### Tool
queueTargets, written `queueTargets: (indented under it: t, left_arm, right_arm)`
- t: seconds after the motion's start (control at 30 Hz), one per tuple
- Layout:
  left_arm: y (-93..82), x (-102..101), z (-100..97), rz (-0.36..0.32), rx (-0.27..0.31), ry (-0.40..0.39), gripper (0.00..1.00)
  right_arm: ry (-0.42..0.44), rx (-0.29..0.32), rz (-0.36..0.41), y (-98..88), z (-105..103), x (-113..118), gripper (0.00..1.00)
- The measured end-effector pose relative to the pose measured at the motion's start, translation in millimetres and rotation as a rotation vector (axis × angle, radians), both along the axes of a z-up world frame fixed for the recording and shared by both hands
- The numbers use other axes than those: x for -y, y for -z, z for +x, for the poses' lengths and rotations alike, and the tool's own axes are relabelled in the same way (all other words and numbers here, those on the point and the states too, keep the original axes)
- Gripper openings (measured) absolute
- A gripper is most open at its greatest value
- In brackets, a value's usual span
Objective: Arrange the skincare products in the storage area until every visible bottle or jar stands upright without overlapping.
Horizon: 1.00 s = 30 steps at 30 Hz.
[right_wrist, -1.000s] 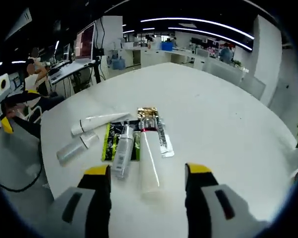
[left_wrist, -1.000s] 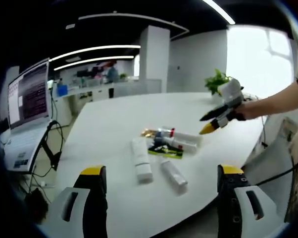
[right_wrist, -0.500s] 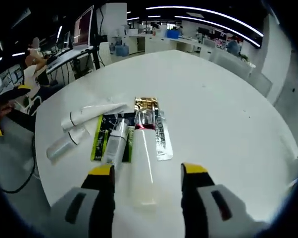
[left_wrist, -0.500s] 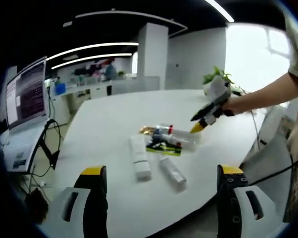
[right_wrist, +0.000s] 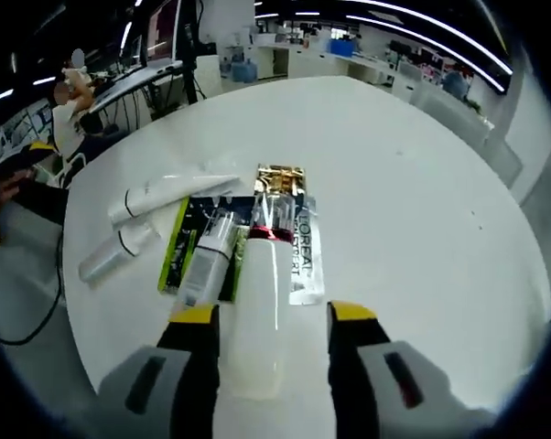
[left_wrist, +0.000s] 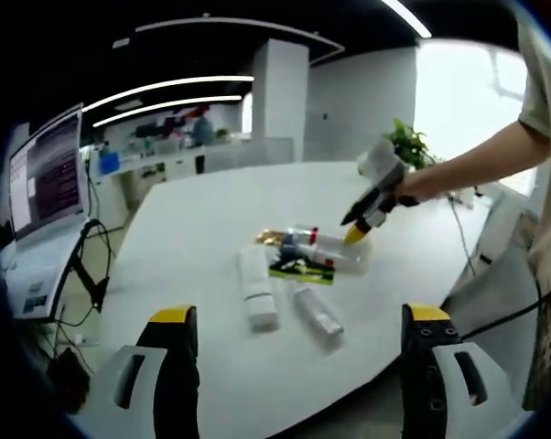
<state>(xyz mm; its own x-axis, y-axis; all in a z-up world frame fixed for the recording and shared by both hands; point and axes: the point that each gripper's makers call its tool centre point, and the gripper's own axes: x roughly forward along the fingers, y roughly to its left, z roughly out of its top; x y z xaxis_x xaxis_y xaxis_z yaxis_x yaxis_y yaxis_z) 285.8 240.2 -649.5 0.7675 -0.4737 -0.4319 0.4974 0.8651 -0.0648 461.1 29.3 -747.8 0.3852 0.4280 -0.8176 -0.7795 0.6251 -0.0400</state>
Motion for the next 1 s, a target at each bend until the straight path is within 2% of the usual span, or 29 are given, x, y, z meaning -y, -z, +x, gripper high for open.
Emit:
queueTargets:
  t: [0.27,0.43,0.8,0.9,1.0]
  left_arm:
    - [1.6,1,-0.1,0.007,-0.008,0.002,0.9]
    - [3.3,0,-0.4,0.018,-0.013,0.003,0.89]
    - [6.2,0,-0.7,0.032,-0.018,0.005,0.89]
    - [7.0,0,-1.0,0.036,-0.02,0.006,0.89]
    - [7.2,0,-1.0,0.037,-0.02,0.006,0.89]
  right_arm:
    - [-0.011,-0.02,-0.017,7.4,5,-12,0.44]
    - [-0.044,-0.021,-0.071,14.7,10,-16,0.38]
    - [-0.039,-0.09,-0.117,28.0,11,-22,0.32]
    - [-0.014,-0.099,-0.107,29.0,12,-20,0.31]
    - [0.008,-0.074,-0.059,29.0,14,-20,0.3]
